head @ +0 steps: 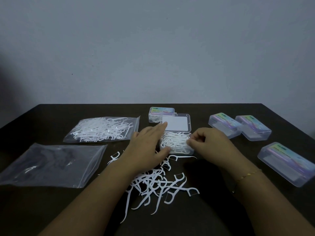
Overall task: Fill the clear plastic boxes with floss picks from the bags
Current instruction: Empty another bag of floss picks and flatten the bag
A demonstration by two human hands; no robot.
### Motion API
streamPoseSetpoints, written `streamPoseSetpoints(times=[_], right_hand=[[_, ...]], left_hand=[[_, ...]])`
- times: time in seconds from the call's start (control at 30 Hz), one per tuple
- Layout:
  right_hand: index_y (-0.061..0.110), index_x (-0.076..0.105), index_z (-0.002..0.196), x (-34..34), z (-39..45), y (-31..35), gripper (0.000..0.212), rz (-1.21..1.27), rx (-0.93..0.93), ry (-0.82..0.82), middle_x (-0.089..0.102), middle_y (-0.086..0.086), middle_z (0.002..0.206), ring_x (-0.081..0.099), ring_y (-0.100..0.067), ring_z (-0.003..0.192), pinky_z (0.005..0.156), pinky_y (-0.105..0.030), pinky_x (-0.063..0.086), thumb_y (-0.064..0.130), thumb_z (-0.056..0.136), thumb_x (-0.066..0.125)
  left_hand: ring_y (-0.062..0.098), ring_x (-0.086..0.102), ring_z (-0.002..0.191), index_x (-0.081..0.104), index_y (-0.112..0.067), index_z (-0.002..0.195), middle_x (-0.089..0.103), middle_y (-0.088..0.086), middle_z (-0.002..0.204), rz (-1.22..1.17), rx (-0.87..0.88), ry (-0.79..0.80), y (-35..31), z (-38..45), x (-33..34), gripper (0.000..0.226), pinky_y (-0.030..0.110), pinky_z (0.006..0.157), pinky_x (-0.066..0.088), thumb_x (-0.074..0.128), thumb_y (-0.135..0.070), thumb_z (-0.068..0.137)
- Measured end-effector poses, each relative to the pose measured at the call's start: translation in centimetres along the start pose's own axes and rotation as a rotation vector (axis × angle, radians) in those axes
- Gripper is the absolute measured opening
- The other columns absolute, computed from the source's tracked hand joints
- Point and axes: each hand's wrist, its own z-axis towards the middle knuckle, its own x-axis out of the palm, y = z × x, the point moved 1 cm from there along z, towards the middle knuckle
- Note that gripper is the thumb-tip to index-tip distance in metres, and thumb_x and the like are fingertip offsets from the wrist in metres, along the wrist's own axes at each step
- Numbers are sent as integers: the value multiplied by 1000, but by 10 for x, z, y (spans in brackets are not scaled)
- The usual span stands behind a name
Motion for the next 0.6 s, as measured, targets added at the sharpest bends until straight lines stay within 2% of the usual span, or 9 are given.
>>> streamPoseSetpoints(times=[0.07,0.17,0.27,0.6], right_hand=[[26,67,80,-5,-4,3,10,-12,4,100,64,9,81,60,-9,76,70,-22,51,33,87,64],[23,74,94,-5,-7,7,15,-68,18,238,69,9,87,61,-7,81,76,-23,53,32,86,66],[26,73,100,-1,-7,8,17,-161,26,282,69,9,95,61,-7,86,84,-28,54,32,85,67],[23,68,82,2,-6,6,8,-192,63,354,67,4,89,62,-10,85,83,-28,54,21,87,62]], left_hand=[[7,16,141,2,-35,151,24,-9,155,-21,-3,13,-1,0,1,75,37,113,13,46,-51,93],[5,16,139,2,-36,151,29,-8,152,-27,12,3,-3,0,2,74,33,111,13,47,-49,94],[6,16,139,2,-37,151,29,-9,152,-47,21,-20,-4,0,2,74,32,111,14,48,-48,93],[7,18,139,1,-38,150,32,-10,149,-71,-14,-20,3,3,7,78,35,112,14,51,-50,91]])
